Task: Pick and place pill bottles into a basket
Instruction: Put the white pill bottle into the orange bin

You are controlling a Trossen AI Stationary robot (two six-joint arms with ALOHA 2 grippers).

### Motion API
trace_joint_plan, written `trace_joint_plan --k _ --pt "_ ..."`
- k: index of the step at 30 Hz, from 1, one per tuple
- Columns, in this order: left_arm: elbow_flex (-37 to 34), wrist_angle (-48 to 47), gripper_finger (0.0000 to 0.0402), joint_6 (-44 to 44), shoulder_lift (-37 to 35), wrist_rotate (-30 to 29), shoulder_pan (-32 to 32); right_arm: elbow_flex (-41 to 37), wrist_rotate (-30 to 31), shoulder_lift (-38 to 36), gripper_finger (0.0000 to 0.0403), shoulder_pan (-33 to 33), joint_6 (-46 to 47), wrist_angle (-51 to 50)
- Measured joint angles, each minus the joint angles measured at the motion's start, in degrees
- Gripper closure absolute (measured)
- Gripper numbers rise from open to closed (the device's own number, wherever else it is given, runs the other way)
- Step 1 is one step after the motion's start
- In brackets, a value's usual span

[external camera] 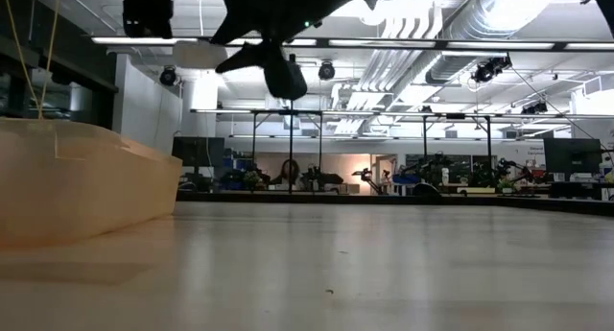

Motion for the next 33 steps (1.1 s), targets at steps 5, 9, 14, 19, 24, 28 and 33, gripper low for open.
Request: trace_joint_plan --k 5,9,14,19,24,28,33 --pt "0.0 -1.6 0.0225 -1.5 0.0 -3.3 -4.6 0.0 -4.2 2.4 0.0288 0.0 -1.7 -0.1" --pt "0.0 -2.7 0.0224 -1.9 0.0 -7.8 -7.2 0.0 -7.0 5.4 0.0288 0.7 -5.2 4.2" --pt "0.0 -2.6 0.0225 -2.9 0.0 -9.4 -8.2 0.1 -10.0 9.2 0.0288 1.3 -10.6 10.9" --pt "0.0 -3.0 0.0224 -3.0 -0.5 -9.6 -8.1 4.1 -9.6 12.7 0.0288 1.6 -14.9 12.2" --pt "0.0 -4.2 0.0225 -3.0 -0.7 -10.0 -8.1 8.1 -9.3 15.3 0.0288 2.1 -18.2 10.9" --pt "0.0 -4.3 0.0224 -3.0 -0.7 -10.0 -8.1 9.2 -9.8 15.7 0.0288 3.5 -22.0 9.2" --pt "0.0 -4.3 0.0224 -2.5 -0.7 -10.0 -8.1 9.2 -9.2 15.8 0.0288 4.7 -24.0 3.5"
